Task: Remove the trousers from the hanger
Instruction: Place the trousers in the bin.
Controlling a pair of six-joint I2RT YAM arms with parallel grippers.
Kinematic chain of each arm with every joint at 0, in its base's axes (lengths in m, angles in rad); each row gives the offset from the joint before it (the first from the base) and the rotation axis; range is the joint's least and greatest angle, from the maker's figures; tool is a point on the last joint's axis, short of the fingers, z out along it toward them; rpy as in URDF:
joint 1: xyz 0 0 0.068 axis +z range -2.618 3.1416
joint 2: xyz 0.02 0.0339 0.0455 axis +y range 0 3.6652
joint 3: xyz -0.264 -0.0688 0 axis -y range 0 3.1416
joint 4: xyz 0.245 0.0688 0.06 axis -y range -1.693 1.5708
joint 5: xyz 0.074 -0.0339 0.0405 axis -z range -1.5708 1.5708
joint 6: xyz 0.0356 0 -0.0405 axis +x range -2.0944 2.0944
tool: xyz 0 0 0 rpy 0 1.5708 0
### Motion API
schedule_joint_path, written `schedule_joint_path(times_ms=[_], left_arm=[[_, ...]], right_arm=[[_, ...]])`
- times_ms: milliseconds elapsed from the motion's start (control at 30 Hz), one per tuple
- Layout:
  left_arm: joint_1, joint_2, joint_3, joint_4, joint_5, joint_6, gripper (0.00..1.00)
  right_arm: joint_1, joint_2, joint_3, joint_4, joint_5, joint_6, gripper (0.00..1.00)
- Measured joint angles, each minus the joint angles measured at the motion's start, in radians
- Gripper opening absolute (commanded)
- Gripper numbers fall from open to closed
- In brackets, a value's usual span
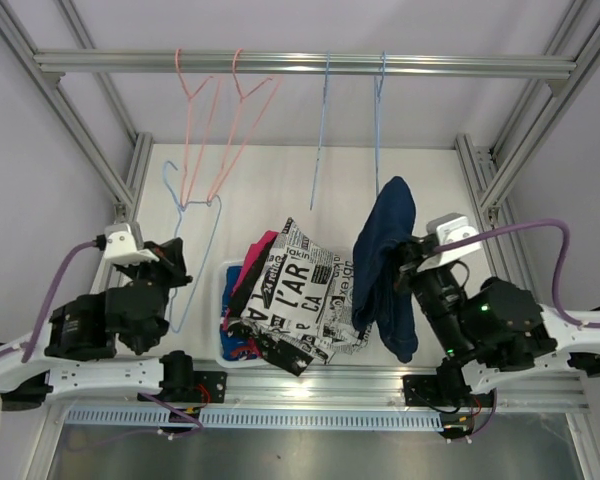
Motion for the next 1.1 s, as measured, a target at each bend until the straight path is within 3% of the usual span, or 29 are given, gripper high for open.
schedule_joint_path(times_ms=[233, 400, 600, 667, 700, 833, 1100], left_arm=[[0.000, 0.049, -0.068, -0.008, -0.010, -0.014, 0.01], [0.000, 0.063, -0.066, -0.111, -0.013, -0.108, 0.01], [0.000, -0.044, -0.069, -0.206, -0.023, -0.182, 0.01], [0.000, -0.100, -0.077, -0.185, -0.029, -0.166, 0.01], [0.000, -0.129, -0.085, -0.166, -0.038, -0.153, 0.01], [0.000, -0.174, -0.108, -0.127, -0.047, -0.117, 0.01], [0.000, -0.150, -0.109, -0.123, -0.052, -0.099, 0.01]], right_arm=[[-0.075, 0.215, 0.007, 0.019, -0.140, 0.109, 0.00], [-0.148, 0.439, 0.007, 0.027, -0.286, 0.235, 0.00], [-0.191, 0.705, 0.006, 0.080, -0.407, 0.393, 0.03], [-0.191, 0.767, 0.006, 0.091, -0.435, 0.433, 0.32], [-0.189, 0.808, 0.006, 0.090, -0.453, 0.467, 0.59], [-0.172, 0.863, 0.010, 0.068, -0.478, 0.527, 0.97], [-0.101, 0.863, 0.050, 0.033, -0.477, 0.578, 1.00]])
